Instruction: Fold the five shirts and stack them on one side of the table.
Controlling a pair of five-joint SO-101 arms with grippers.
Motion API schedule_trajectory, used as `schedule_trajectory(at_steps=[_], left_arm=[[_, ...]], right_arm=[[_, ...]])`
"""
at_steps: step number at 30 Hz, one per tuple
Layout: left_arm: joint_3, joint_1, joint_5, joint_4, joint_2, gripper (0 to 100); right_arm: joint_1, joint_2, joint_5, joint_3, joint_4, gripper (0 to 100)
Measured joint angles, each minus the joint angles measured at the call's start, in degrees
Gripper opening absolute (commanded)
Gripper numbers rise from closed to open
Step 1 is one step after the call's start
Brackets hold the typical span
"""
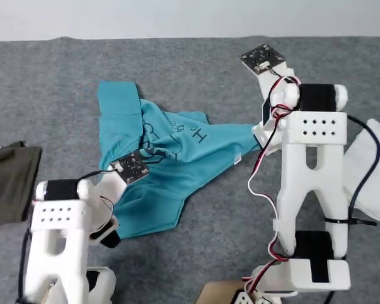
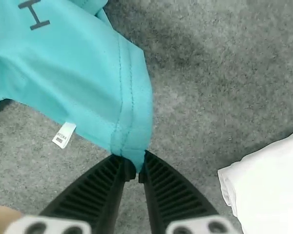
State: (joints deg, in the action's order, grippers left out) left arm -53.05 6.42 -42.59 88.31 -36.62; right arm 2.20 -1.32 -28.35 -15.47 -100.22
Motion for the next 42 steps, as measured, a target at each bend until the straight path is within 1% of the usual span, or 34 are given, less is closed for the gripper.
schedule_trajectory(at_steps=[6,19,21,23,27,33,38,42], left_arm=[[-0.1,0.0,-0.1,-7.6,8.4,22],[-0.1,0.0,-1.4,-14.6,25.7,22],[0.6,0.0,-1.4,-14.7,28.1,22],[1.8,0.0,-0.9,-14.6,30.2,20],[4.5,0.0,0.8,-14.2,34.4,13],[8.4,-0.2,1.0,-12.7,39.0,1],[9.5,-0.4,1.0,-12.5,39.9,0],[12.7,-0.4,1.7,-8.6,40.1,0]], right_arm=[[0.0,0.0,0.0,0.0,0.0,1.0],[0.0,0.0,0.0,0.0,0.0,1.0],[0.0,0.0,0.0,0.0,0.0,1.0],[0.0,0.0,0.0,0.0,0.0,1.0],[0.0,0.0,0.0,0.0,0.0,1.0],[0.0,0.0,0.0,0.0,0.0,1.0],[0.0,-0.4,0.0,0.0,0.0,1.0],[-0.2,-2.1,0.0,0.0,0.0,1.0]])
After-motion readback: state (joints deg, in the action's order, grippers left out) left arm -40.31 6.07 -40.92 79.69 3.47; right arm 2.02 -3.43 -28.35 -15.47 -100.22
